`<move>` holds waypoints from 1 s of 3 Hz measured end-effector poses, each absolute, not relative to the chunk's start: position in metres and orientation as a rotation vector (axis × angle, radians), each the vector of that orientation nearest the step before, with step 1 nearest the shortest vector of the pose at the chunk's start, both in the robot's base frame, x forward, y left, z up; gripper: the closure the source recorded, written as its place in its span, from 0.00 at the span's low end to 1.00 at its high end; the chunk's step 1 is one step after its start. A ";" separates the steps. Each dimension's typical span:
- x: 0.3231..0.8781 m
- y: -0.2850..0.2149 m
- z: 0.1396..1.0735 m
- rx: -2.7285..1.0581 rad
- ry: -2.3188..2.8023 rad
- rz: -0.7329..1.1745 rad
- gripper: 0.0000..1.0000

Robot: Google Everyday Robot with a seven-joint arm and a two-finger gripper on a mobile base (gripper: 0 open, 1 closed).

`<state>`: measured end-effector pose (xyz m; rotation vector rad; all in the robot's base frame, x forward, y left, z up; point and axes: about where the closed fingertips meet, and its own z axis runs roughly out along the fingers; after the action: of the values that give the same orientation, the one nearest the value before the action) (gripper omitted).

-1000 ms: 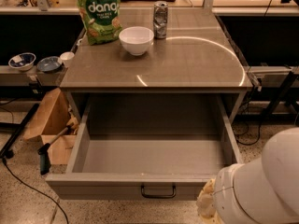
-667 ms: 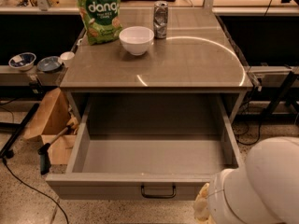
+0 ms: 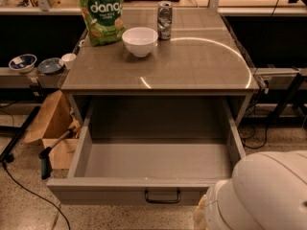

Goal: Close top drawer

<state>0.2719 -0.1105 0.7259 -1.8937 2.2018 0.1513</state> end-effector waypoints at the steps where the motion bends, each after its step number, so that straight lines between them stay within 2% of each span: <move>1: 0.264 -0.100 0.698 -1.928 2.246 0.177 1.00; 3: 0.274 -0.100 0.685 -1.913 2.263 0.151 1.00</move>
Offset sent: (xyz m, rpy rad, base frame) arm -0.0127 0.0172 -0.0469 -0.0443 0.0889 0.0082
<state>0.2738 -0.0999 0.6848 -1.9126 2.2630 0.1514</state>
